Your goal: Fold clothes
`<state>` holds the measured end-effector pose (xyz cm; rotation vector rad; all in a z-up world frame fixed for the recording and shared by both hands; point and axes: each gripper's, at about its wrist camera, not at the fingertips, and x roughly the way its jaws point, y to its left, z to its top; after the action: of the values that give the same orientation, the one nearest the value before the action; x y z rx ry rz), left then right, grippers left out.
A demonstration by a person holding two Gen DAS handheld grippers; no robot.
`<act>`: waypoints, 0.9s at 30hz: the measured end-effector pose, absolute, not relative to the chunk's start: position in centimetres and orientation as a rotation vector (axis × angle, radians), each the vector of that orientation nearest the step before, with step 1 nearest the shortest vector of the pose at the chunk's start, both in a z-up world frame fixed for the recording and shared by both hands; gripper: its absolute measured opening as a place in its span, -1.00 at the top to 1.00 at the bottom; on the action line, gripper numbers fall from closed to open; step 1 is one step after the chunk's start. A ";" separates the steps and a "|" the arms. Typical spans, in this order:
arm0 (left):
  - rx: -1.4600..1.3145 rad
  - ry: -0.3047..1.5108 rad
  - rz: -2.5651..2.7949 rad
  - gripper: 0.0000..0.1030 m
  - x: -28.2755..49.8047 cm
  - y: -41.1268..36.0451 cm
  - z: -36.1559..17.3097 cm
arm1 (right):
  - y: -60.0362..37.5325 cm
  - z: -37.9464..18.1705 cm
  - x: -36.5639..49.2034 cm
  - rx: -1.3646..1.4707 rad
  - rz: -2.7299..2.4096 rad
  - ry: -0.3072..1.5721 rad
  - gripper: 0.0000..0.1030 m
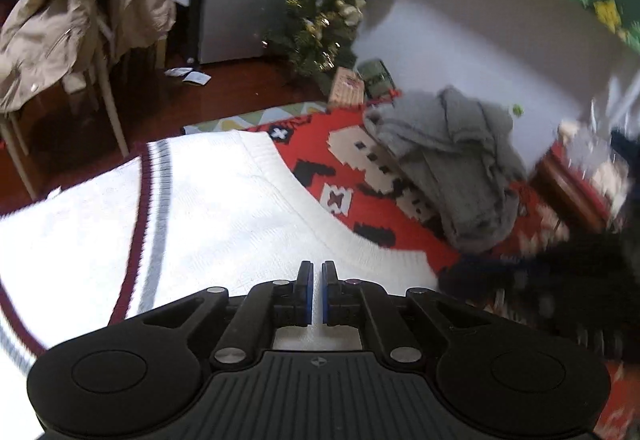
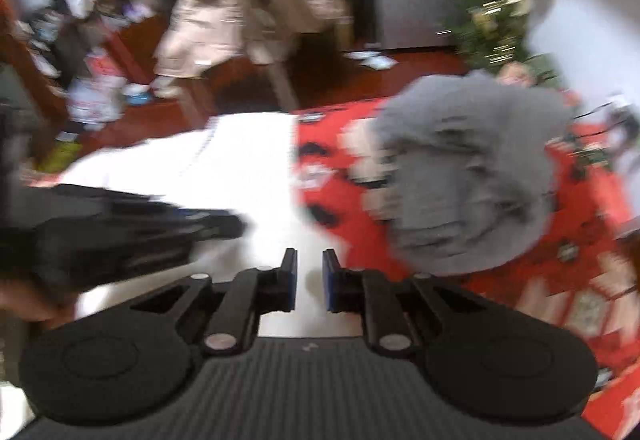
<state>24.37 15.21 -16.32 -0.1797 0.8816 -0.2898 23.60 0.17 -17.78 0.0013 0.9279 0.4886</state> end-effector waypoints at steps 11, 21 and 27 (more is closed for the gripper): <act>-0.254 0.932 -0.260 0.93 15.4 18.9 -16.7 | 2.8 -20.6 21.4 -0.053 0.576 0.933 0.80; -0.239 0.780 -0.247 0.93 8.6 20.1 -15.8 | 1.7 -18.1 17.5 -0.077 0.701 0.806 0.12; -0.232 0.686 -0.240 0.93 2.2 20.6 -13.9 | 0.7 -16.0 11.3 -0.118 0.749 0.690 0.02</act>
<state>2.18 20.55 -13.87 -0.2316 0.6862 -0.2396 11.35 0.66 -16.00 -0.1182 0.6899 0.7493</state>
